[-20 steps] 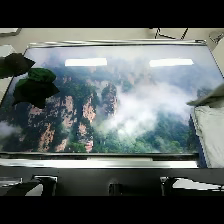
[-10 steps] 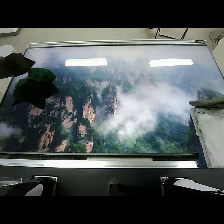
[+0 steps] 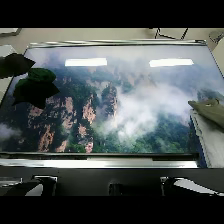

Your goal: Fold the clothes and pants, and hang the long-sleeved shirts on hangers.

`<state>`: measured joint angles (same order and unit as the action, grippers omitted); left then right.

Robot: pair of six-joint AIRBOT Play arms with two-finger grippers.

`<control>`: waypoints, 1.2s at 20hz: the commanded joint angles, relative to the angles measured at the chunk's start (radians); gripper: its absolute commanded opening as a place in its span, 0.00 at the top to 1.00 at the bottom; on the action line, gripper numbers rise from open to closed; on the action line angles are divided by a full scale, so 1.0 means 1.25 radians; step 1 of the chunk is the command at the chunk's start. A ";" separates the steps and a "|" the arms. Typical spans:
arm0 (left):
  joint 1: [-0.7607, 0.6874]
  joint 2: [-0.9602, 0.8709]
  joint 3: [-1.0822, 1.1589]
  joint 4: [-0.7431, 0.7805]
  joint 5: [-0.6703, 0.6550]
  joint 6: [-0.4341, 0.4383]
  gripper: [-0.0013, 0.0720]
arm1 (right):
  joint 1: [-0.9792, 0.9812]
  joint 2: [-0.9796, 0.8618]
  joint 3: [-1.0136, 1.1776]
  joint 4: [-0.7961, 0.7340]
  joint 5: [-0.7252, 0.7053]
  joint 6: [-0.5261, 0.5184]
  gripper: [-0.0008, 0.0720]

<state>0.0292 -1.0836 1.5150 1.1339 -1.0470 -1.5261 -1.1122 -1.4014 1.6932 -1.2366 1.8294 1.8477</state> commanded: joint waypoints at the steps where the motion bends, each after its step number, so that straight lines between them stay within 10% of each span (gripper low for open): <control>1: 0.000 -0.001 0.000 0.000 0.000 0.003 0.95 | 0.000 0.038 -0.156 -0.179 -0.018 -0.044 0.94; 18: 0.000 0.000 0.001 -0.013 0.000 -0.003 0.95 | 0.000 0.070 -0.381 -0.279 -0.139 -0.066 0.93; 19: 0.000 0.000 0.001 -0.013 0.000 -0.003 0.94 | 0.000 0.070 -0.384 -0.277 -0.143 -0.065 0.84; 22: 0.001 -0.001 0.001 -0.012 0.002 0.000 0.95 | 0.000 0.072 -0.381 -0.277 -0.143 -0.100 0.02; 24: 0.000 0.000 0.002 -0.016 0.033 0.000 0.95 | 0.000 0.072 -0.324 -0.226 -0.165 -0.111 0.01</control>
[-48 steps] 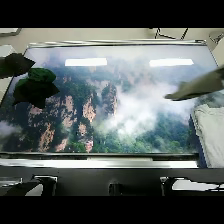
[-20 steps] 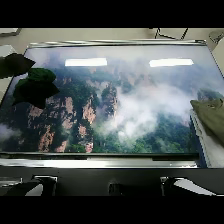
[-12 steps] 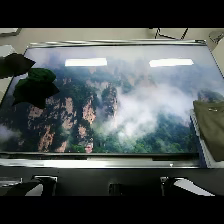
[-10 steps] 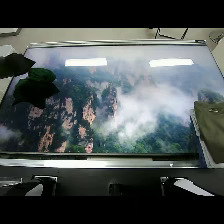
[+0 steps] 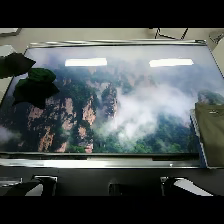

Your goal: Fold the clothes and pants, and hang the long-sleeved shirts on hangers.

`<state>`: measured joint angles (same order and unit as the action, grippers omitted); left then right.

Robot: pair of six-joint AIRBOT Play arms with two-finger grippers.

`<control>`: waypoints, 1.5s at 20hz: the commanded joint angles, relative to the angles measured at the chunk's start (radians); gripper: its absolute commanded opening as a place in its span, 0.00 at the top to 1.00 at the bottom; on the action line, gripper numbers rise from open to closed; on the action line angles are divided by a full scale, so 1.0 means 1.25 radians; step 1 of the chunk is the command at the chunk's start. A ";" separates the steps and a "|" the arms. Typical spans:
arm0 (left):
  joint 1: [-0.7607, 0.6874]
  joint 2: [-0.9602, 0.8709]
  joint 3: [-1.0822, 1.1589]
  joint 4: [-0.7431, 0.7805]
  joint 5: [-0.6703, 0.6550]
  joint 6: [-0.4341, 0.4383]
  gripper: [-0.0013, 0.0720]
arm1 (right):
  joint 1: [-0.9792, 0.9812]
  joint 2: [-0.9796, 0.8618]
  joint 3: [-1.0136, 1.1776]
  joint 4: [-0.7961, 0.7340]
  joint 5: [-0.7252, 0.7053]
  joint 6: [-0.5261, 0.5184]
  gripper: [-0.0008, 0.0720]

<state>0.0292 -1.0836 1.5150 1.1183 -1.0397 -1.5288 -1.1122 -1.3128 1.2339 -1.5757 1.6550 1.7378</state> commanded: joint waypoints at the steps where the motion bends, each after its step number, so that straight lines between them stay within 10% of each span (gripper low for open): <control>1: 0.000 0.000 0.008 -0.014 0.059 0.002 0.95 | 0.000 0.002 0.102 0.115 -0.060 -0.037 0.01; 5: -0.011 -0.033 0.081 0.064 0.218 -0.002 0.95 | 0.111 0.002 0.393 0.417 -0.392 -0.117 0.02; 9: -0.023 -0.161 0.116 0.352 0.009 -0.127 0.94 | 0.479 -0.009 0.468 0.317 -0.444 -0.154 0.04; 10: -0.021 -0.201 0.113 0.369 -0.102 -0.149 0.69 | 0.574 -0.031 0.467 0.264 -0.373 -0.122 0.04; 11: -0.018 -0.236 0.103 0.367 -0.212 -0.172 0.08 | 0.648 -0.063 0.466 0.215 -0.293 -0.077 0.03; 12: -0.019 -0.263 0.081 0.358 -0.313 -0.161 0.01 | 0.712 -0.108 0.463 0.195 -0.208 -0.023 0.03; 15: -0.046 -0.211 -0.100 0.314 -0.268 -0.106 0.01 | 0.834 -0.215 0.433 0.193 -0.045 -0.005 0.04; 30: -0.064 -0.146 -0.211 0.314 -0.173 -0.130 0.01 | 0.937 -0.240 0.421 0.141 -0.057 -0.020 0.04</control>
